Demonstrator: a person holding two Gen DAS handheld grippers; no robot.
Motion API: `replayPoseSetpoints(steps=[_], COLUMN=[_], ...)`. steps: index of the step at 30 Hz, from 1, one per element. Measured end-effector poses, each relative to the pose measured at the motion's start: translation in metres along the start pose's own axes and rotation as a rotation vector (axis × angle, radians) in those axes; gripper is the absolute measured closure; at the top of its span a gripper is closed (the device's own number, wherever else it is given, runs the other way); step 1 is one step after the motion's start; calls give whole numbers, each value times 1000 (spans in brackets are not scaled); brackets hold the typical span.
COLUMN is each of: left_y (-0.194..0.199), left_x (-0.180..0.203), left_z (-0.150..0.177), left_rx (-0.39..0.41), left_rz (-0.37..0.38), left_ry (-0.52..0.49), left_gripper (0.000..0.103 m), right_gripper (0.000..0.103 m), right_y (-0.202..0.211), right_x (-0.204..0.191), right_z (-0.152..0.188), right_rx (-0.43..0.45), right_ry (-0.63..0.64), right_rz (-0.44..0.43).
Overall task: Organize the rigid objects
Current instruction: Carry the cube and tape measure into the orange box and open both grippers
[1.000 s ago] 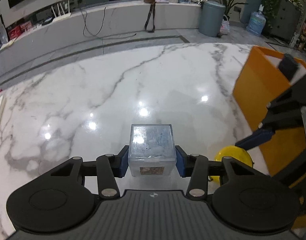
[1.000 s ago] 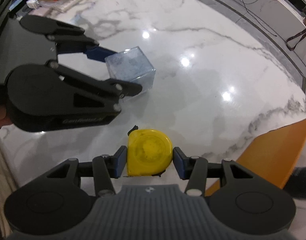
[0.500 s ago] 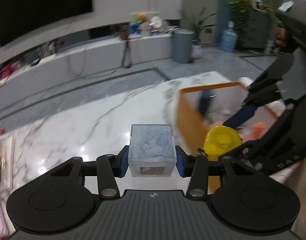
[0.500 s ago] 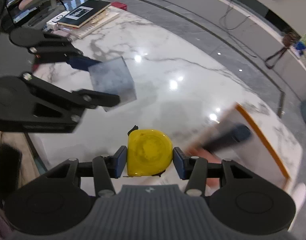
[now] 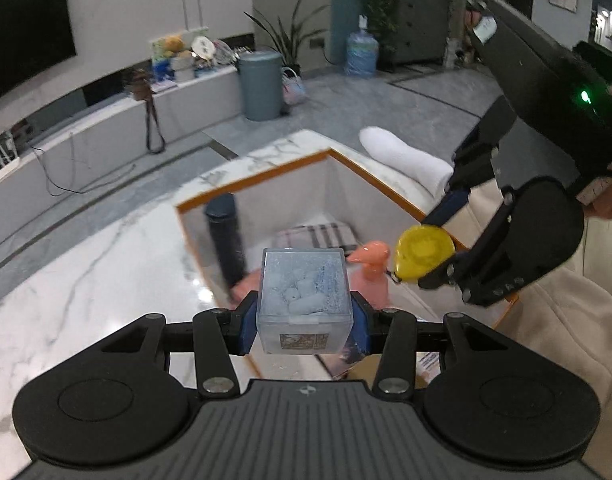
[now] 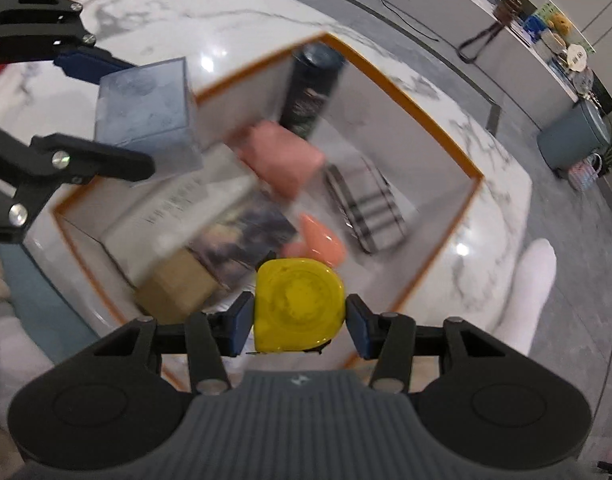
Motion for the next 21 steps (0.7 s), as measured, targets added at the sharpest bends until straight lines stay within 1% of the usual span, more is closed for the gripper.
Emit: replayPoseSetpoints(steps=[2, 4, 7, 9, 14, 18, 21], left_y=[-13, -24, -40, -52, -74, -85, -87], left_x=[2, 0, -2, -2, -3, -10, -16], left_z=[-4, -8, -16, -21, -25, -24, -22], left_rx=[-13, -25, -48, -57, -71, -91, -97], left_rz=[-5, 5, 6, 12, 8, 0, 8], left_ry=[-19, -25, -39, -59, -103, -104, -91], left_gripper=[50, 51, 51, 50, 51, 51, 51], right_gripper=[53, 53, 53, 53, 53, 53, 53], right_y=[0, -1, 0, -6, -43, -72, -87], right_x=[10, 22, 45, 56, 62, 54, 50], right_z=[3, -1, -13, -25, -53, -62, -65], right_rx=[5, 27, 73, 86, 58, 16, -9], right_ry=[-2, -26, -89, -132, -172, -162, -146], right_rz=[21, 33, 31, 12, -58, -90, -116])
Point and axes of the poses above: each gripper's, at about its wrist camera, not at the fingertips, and y roughly against the way its jaws point, x to its right, z to its underside, the point moved 2 cm from there along -y, roughly the way its jaws point, and after that the axes turned 7 degrees about -x, right-handed, at the moved point
